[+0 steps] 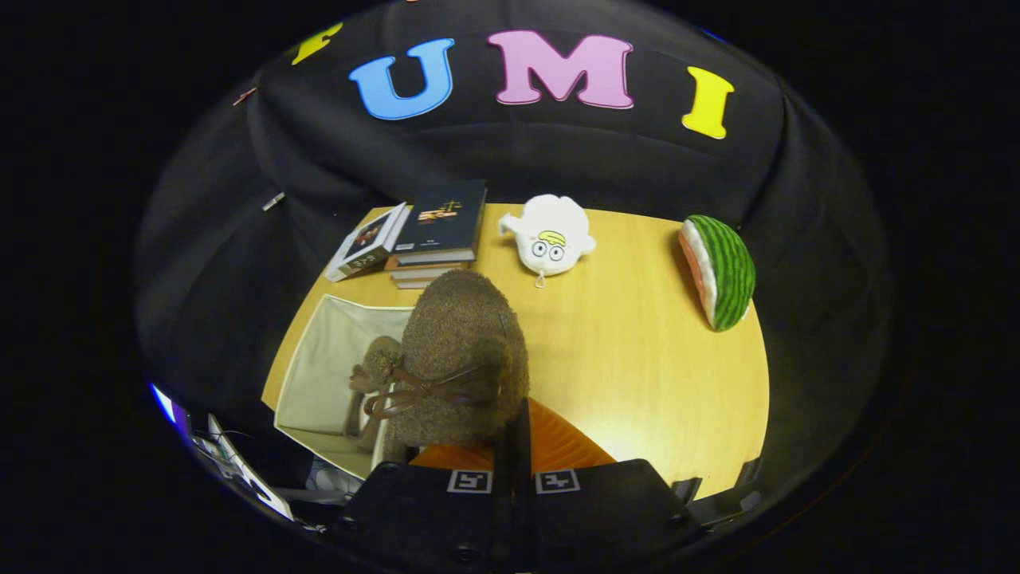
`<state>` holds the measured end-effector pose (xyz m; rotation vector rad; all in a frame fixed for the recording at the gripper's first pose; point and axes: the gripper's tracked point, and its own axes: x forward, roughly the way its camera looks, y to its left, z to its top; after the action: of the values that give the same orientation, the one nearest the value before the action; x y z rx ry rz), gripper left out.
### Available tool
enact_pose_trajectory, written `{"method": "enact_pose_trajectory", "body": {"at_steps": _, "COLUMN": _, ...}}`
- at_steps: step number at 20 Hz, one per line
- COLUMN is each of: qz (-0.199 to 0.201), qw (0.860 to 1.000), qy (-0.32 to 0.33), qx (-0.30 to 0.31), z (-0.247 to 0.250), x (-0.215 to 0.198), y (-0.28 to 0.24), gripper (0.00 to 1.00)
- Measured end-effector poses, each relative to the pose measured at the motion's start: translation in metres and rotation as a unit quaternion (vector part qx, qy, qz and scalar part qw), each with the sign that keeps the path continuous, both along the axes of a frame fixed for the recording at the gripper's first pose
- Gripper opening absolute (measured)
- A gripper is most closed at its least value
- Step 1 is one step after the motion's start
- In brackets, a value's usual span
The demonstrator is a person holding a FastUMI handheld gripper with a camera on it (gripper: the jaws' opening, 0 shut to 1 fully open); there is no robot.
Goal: Open the storage box then place both shoes into the box .Put the left shoe in first, then the right shoe, with the right side of both shoes facing outward in a uniform manner.
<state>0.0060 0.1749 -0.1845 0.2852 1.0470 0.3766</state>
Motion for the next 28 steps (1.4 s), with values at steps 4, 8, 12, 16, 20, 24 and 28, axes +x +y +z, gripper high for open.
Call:
{"method": "enact_pose_trajectory", "body": {"at_steps": 4, "qz": 0.004, "qw": 0.999, "qy": 0.031, "qx": 0.041, "z": 0.019, "x": -0.004, "y": 0.064, "gripper": 0.05}}
{"method": "enact_pose_trajectory", "body": {"at_steps": 8, "qz": 0.001, "qw": 0.999, "qy": 0.051, "qx": 0.020, "z": 0.005, "x": -0.003, "y": 0.102, "gripper": 0.06}}
{"method": "enact_pose_trajectory", "body": {"at_steps": 12, "qz": 0.008, "qw": 0.996, "qy": 0.088, "qx": 0.018, "z": -0.015, "x": -0.017, "y": 0.132, "gripper": 0.06}}
{"method": "enact_pose_trajectory", "body": {"at_steps": 16, "qz": 0.007, "qw": 0.995, "qy": 0.103, "qx": -0.015, "z": -0.041, "x": -0.020, "y": 0.140, "gripper": 0.06}}
{"method": "enact_pose_trajectory", "body": {"at_steps": 20, "qz": -0.015, "qw": 0.993, "qy": 0.110, "qx": -0.032, "z": -0.055, "x": -0.017, "y": 0.139, "gripper": 0.06}}
{"method": "enact_pose_trajectory", "body": {"at_steps": 24, "qz": -0.001, "qw": 0.994, "qy": 0.108, "qx": -0.020, "z": -0.050, "x": -0.019, "y": 0.148, "gripper": 0.16}}
{"method": "enact_pose_trajectory", "body": {"at_steps": 28, "qz": 0.009, "qw": 0.995, "qy": 0.102, "qx": 0.007, "z": -0.041, "x": -0.019, "y": 0.157, "gripper": 0.31}}
